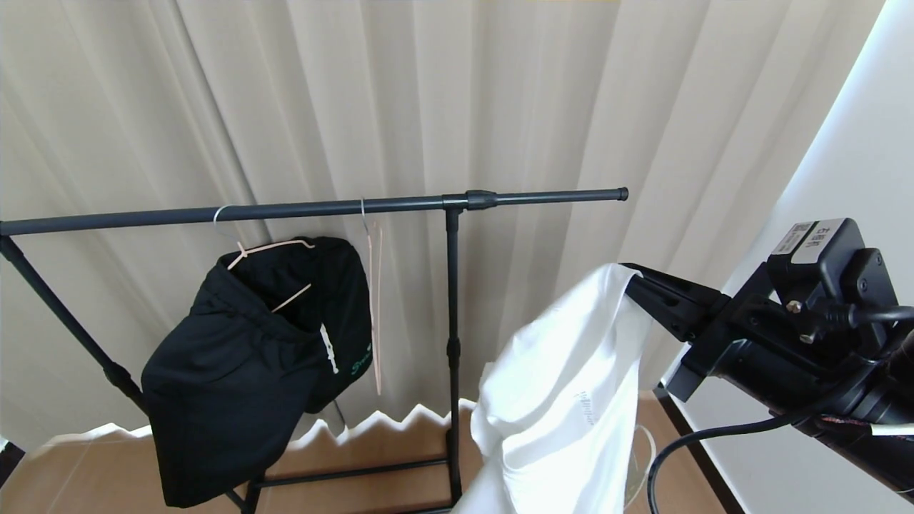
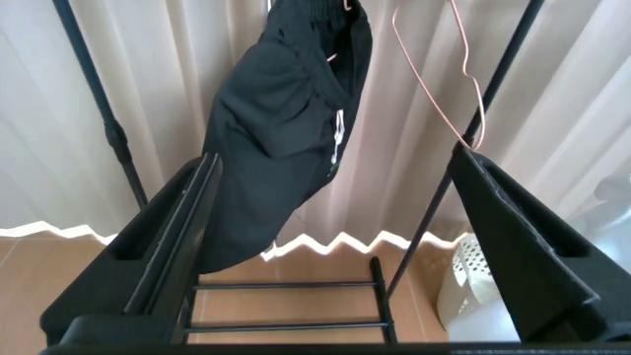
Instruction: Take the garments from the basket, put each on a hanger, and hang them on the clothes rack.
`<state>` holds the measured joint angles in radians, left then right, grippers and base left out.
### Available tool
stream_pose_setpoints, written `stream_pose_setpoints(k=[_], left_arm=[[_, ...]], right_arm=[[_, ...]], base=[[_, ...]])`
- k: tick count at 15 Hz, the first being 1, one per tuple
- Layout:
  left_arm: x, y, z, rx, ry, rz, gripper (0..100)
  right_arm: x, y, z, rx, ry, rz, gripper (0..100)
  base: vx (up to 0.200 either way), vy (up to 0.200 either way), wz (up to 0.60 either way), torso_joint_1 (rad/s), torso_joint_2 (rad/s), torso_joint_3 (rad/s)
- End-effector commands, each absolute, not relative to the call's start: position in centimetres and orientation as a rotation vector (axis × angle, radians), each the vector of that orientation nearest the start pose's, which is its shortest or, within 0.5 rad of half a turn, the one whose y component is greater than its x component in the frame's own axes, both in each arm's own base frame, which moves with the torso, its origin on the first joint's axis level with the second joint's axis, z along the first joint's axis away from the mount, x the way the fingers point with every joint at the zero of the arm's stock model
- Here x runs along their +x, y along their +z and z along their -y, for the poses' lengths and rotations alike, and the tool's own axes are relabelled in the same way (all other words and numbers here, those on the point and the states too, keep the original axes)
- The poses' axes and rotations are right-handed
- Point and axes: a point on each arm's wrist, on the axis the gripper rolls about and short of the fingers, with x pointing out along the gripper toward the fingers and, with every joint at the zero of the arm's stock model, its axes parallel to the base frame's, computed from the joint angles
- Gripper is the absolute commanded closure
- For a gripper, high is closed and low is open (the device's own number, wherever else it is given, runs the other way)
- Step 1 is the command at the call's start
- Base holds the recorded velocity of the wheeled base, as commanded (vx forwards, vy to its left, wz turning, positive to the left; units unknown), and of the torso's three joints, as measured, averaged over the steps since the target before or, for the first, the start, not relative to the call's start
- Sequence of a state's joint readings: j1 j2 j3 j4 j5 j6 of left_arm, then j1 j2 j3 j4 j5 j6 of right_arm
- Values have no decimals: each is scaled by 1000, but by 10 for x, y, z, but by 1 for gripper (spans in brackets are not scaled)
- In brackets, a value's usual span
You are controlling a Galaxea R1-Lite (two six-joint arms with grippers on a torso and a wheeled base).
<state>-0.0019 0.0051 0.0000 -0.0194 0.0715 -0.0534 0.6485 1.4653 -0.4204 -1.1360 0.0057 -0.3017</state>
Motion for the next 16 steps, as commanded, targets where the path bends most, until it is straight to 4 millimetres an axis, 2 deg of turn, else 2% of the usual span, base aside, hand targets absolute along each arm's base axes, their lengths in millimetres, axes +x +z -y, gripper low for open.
stream_pose_setpoints(k=[1,4,8,10,11,14,16], left_arm=[[-23,78,-2,-54,70,17,0],[-23,78,-2,-54,70,17,0],[-23,78,-2,-56,70,17,0],[-23,78,-2,-56,70,17,0],[-23,78,-2,-56,70,17,0],[-23,77,-2,-54,66,16,0],[-23,77,-2,-54,64,16,0]], right_arm=[[178,194,-135,-262,636,186,100],[178,195,-135,-261,635,188,100],[178,194,-135,-263,636,184,100],[178,194,-135,-263,636,184,100],[178,194,-135,-263,636,184,100],[177,194,-135,-262,636,186,100],[177,194,-135,-262,636,186,100]], base=[[0,0,0,0,0,0],[0,0,0,0,0,0],[-200,0,0,4,6,2],[-200,200,0,-15,2,5],[-200,0,0,-2,-2,12],[0,0,0,0,0,0],[0,200,0,-2,-5,0]])
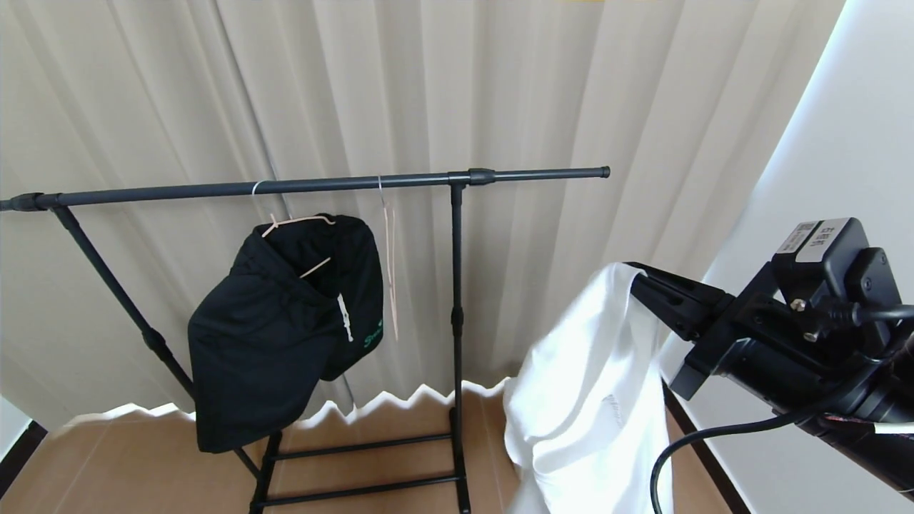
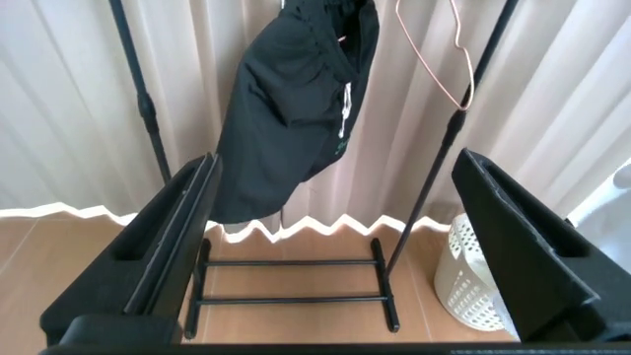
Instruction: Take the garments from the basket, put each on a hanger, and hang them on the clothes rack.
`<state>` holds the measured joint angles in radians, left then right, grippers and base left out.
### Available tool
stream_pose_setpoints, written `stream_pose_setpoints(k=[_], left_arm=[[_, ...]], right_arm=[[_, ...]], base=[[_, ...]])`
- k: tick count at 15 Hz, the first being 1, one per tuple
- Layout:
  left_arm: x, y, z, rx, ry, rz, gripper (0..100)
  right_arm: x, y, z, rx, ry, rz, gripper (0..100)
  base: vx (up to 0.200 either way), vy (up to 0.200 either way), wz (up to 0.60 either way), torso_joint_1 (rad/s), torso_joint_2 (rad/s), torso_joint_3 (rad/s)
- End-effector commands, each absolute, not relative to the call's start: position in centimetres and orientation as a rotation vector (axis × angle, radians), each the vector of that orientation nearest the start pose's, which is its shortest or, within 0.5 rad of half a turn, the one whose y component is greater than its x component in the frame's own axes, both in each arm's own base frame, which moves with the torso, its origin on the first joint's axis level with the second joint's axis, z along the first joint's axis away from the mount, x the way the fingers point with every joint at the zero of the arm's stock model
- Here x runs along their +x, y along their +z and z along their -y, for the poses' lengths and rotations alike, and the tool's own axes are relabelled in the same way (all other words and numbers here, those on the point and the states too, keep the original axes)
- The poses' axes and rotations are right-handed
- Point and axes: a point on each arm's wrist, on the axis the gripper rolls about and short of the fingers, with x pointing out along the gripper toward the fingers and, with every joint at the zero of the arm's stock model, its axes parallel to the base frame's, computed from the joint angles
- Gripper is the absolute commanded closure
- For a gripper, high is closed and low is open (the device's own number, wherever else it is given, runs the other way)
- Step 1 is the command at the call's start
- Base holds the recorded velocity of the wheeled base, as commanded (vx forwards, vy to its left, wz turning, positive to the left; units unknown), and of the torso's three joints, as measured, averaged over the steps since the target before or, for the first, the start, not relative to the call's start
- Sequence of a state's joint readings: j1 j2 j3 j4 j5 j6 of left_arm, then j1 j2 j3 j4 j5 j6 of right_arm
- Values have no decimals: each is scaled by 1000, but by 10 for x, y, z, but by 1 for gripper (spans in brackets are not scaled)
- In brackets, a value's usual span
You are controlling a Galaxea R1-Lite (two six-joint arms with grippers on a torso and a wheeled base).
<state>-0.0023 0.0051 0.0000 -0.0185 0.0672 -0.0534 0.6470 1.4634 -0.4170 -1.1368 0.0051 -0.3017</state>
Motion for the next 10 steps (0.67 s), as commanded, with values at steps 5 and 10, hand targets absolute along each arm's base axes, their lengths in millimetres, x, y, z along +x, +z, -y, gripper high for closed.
stream_pose_setpoints(k=[5,10], left_arm=[[-23,77,-2,-56,66,16,0],[-23,77,-2,-57,69,16,0]], right_arm=[[177,194,-135,-263,636,183,100],[178,192,-135,-295,634,185,100]], base=[[0,200,0,10,5,2],[0,80,0,-2,1,-1]])
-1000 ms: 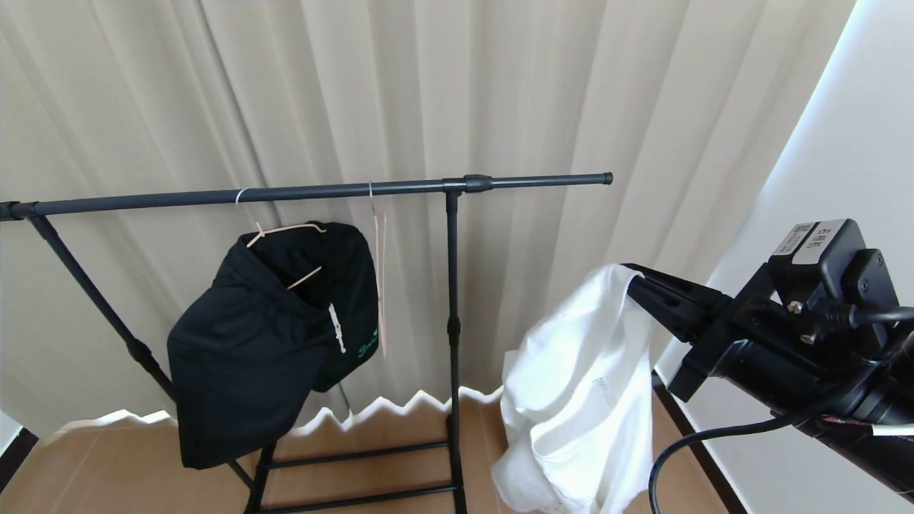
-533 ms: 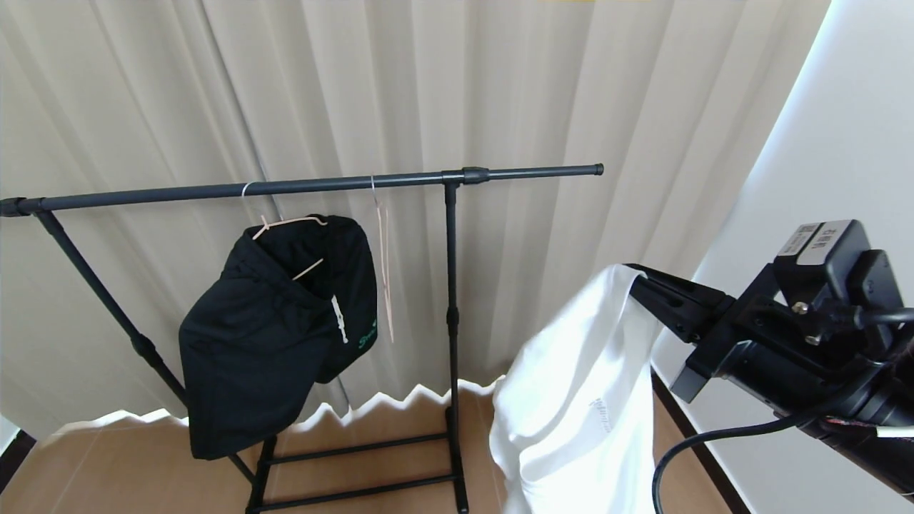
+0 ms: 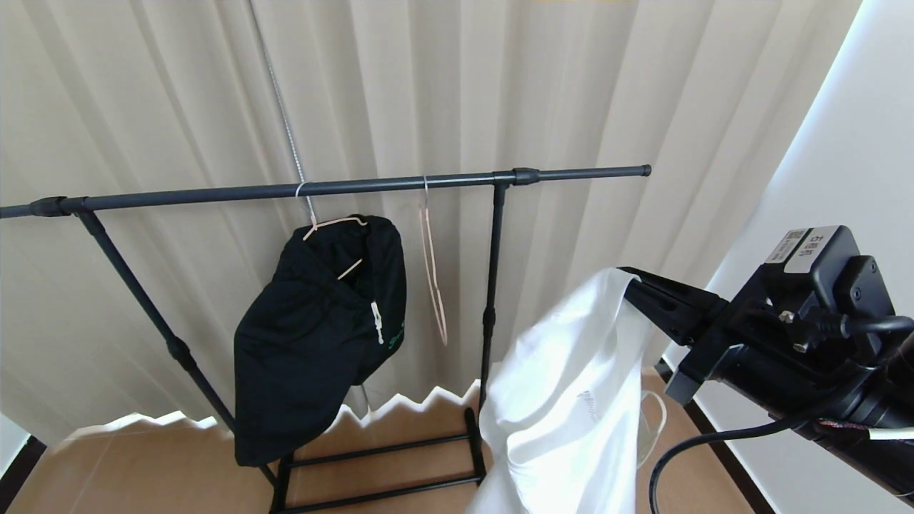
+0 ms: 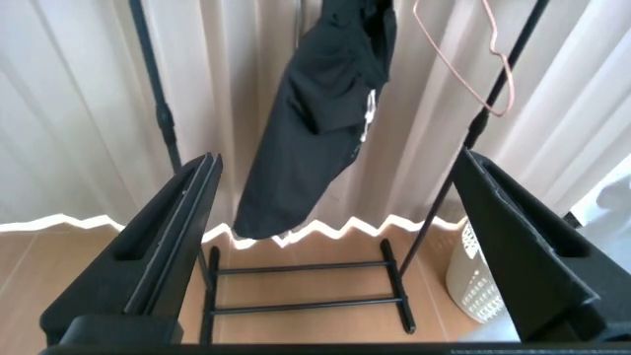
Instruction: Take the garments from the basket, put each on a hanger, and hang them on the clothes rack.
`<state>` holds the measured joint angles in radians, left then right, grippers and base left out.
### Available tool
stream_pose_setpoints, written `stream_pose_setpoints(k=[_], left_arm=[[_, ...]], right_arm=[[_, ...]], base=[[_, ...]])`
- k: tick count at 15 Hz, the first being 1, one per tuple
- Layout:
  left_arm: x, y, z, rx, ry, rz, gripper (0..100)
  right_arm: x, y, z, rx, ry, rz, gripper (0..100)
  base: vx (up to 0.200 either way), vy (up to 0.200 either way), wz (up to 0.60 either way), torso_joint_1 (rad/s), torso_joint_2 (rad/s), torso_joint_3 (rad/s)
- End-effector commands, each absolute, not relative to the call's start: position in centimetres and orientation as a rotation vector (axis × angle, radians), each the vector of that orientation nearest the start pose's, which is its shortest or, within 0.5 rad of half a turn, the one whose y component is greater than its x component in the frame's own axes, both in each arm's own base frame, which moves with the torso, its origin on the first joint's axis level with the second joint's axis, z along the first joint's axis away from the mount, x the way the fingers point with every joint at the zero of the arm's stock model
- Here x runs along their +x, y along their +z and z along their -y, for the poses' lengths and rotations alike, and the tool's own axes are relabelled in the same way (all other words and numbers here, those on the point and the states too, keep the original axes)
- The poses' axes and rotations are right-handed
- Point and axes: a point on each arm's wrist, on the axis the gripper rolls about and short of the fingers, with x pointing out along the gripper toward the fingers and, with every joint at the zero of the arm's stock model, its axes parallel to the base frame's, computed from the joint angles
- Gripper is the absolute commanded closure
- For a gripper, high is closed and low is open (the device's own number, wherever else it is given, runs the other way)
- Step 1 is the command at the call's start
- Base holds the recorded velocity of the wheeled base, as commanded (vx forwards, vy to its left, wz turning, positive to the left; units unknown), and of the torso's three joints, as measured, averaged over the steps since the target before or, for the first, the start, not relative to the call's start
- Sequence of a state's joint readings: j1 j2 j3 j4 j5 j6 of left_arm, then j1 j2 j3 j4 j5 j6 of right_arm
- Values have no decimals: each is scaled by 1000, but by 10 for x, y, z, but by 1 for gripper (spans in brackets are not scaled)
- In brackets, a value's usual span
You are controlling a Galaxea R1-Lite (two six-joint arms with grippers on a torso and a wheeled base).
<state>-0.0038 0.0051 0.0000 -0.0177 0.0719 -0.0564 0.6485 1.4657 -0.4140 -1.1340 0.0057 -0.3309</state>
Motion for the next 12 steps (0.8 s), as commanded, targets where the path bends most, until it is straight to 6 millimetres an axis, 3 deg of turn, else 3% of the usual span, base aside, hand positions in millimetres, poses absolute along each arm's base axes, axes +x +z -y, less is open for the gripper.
stream_pose_setpoints(k=[1,2,7,10,11,12], left_arm=[[-23,77,-2,-57,69,16,0],[-23,77,-2,-56,69,16,0],[-22,78,-2,-35,60,-5,0],[2,130,-1,-71,34,-169,0],[29,156,1,-104,-36,-268,0],[40,164,3,-109,-66,-307,0]], right_arm=[[178,192,-135,-294,634,184,100],[178,192,-135,-293,634,186,100],[179,196,-134,-289,591,195,100],[192,204,-143,-263,436,164,100],[200,205,-149,-207,424,126,100],[202,207,-150,-177,427,108,100]], base=[[0,0,600,7,2,-2],[0,0,600,-2,7,2],[0,0,0,0,0,0],[0,0,0,0,0,0],[0,0,0,0,0,0],[0,0,0,0,0,0]])
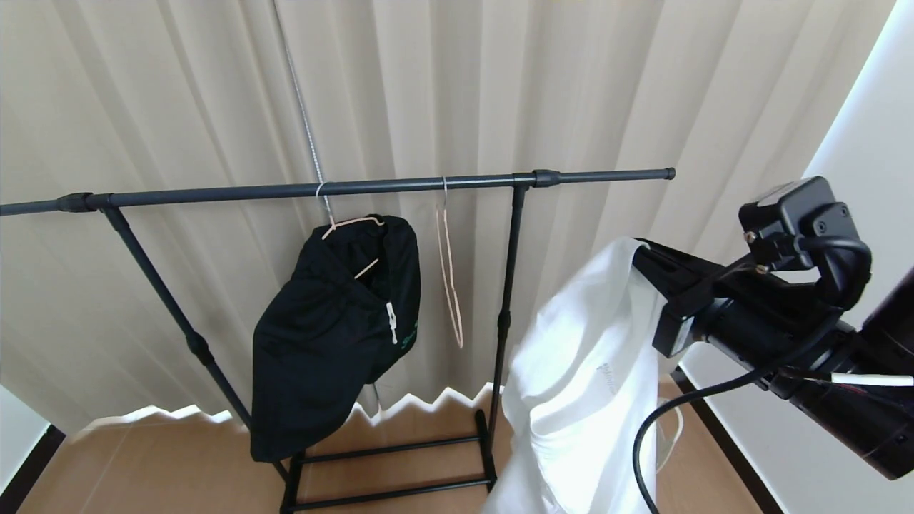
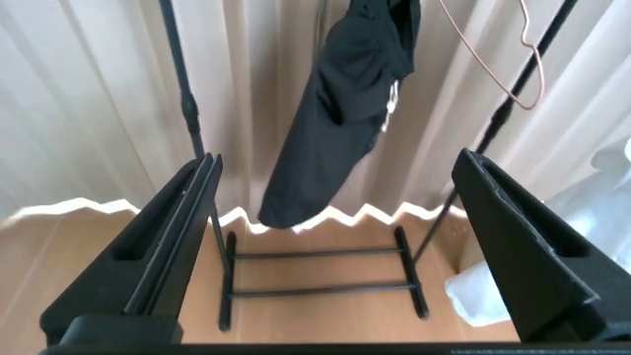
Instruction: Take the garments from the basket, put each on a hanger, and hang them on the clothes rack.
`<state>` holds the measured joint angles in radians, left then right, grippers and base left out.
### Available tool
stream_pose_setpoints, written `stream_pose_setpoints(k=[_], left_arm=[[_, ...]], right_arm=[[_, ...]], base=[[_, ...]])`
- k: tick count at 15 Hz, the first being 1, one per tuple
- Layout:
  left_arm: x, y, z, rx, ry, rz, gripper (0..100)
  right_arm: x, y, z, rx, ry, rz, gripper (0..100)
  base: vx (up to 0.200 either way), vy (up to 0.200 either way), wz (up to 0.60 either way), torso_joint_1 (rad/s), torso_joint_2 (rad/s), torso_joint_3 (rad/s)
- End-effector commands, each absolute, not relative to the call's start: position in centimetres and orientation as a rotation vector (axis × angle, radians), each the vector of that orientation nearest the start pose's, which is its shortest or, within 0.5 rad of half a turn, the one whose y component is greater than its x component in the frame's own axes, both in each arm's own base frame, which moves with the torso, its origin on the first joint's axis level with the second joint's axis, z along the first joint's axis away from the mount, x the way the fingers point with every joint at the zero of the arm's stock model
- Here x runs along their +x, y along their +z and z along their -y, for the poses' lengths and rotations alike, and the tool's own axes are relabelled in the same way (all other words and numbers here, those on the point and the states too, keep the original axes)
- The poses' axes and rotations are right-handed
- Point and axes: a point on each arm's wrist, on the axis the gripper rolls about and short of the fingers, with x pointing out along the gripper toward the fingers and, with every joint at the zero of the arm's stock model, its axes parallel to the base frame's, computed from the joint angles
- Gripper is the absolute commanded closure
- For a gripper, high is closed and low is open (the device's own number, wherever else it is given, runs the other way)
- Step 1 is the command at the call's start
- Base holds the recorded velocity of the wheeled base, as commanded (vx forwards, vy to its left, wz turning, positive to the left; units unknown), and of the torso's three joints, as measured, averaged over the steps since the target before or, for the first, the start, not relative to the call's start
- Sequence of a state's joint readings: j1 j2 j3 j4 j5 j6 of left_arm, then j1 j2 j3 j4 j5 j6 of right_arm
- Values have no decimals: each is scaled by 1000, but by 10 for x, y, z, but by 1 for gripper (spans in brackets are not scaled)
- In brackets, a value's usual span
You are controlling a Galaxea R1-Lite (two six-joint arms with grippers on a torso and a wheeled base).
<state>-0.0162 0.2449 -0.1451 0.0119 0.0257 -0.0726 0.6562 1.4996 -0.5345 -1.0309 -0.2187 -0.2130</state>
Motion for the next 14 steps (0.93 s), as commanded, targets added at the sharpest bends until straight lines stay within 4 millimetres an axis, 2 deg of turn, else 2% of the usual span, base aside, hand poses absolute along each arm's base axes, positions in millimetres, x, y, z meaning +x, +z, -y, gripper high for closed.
stream_pose_setpoints(k=[1,2,3,4,5,6,7,10,13,14], left_arm=[[72,183,17,-153,-204,-405,0],[84,190,27,-194,-269,-443,0],[111,206,61,-305,-399,-545,0],[127,206,87,-318,-459,-622,0],[136,207,101,-303,-489,-651,0],[157,207,129,-290,-562,-688,0],[170,203,143,-298,-625,-710,0],[190,187,164,-317,-755,-756,0],[208,155,180,-283,-772,-805,0],[217,131,187,-280,-767,-819,0]], right_arm=[[205,211,-155,-106,445,41,100],[205,213,-158,-72,451,15,100],[209,219,-161,15,454,-35,100],[210,220,-162,55,459,-49,100],[210,220,-162,66,460,-48,100],[213,218,-165,69,461,-52,100],[214,218,-166,69,463,-52,100],[213,218,-178,69,498,-55,100],[222,214,-199,72,529,-56,100],[229,209,-205,80,530,-36,100]], base=[[0,0,0,0,0,0],[0,0,0,0,0,0],[0,0,0,0,0,0],[0,0,0,0,0,0],[0,0,0,0,0,0],[0,0,0,0,0,0],[0,0,0,0,0,0],[0,0,0,0,0,0],[0,0,0,0,0,0],[0,0,0,0,0,0]])
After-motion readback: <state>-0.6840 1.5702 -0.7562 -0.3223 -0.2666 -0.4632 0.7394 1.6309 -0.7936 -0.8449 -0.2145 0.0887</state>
